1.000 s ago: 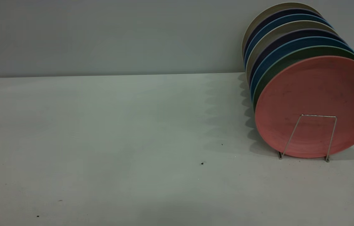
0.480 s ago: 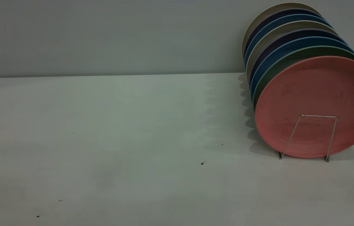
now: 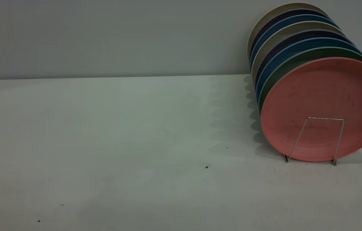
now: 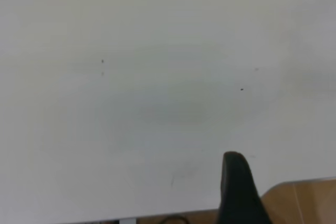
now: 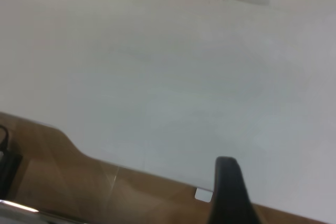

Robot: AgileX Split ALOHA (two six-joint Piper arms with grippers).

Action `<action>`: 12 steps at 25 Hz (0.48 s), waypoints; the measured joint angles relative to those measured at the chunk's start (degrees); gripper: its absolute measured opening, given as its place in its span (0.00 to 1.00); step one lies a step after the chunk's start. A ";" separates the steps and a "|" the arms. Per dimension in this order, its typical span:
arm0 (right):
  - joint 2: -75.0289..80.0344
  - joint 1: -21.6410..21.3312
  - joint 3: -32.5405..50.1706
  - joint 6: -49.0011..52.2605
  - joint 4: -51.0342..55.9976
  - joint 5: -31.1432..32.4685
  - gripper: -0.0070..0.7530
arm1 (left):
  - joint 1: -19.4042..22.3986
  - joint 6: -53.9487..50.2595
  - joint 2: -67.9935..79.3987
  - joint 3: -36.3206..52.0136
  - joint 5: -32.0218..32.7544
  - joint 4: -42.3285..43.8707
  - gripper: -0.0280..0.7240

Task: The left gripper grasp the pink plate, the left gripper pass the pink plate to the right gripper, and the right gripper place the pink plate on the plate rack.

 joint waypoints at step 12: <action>-0.18 0.00 0.00 -0.13 0.00 0.00 0.57 | -0.27 0.12 -2.89 0.58 0.23 -2.62 0.68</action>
